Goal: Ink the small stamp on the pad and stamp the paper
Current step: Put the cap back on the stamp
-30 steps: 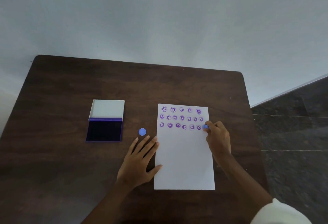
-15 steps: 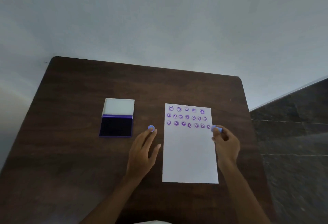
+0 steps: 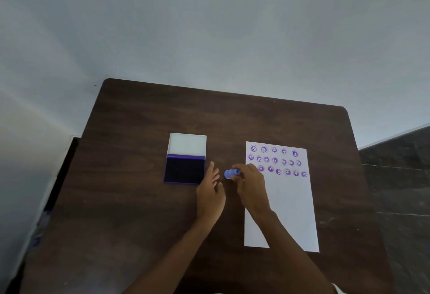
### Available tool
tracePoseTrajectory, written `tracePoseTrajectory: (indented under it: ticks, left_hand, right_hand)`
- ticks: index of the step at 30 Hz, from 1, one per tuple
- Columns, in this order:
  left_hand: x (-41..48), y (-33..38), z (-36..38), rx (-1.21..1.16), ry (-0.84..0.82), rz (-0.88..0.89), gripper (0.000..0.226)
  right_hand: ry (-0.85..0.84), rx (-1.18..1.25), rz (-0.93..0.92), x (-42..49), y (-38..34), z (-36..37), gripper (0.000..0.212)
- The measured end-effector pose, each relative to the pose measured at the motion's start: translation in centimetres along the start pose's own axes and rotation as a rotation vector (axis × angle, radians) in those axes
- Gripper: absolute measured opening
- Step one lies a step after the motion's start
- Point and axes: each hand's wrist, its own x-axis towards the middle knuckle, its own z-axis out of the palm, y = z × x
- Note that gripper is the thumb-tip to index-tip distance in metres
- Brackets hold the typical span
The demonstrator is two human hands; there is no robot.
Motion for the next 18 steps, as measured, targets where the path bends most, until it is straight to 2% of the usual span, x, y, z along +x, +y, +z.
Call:
tracePoseTrajectory:
  ticks: [4,18]
  left_hand:
    - [0.7,0.1,0.0,0.018,-0.069,-0.017,0.068]
    - [1.7,0.2,-0.2,0.106,-0.142,-0.028,0.068]
  right_hand:
    - [-0.053,-0.004,0.102,0.8,-0.1,0.9,0.025]
    - [-0.096,-0.281,-0.078,0.6,-0.6,1.2,0.033]
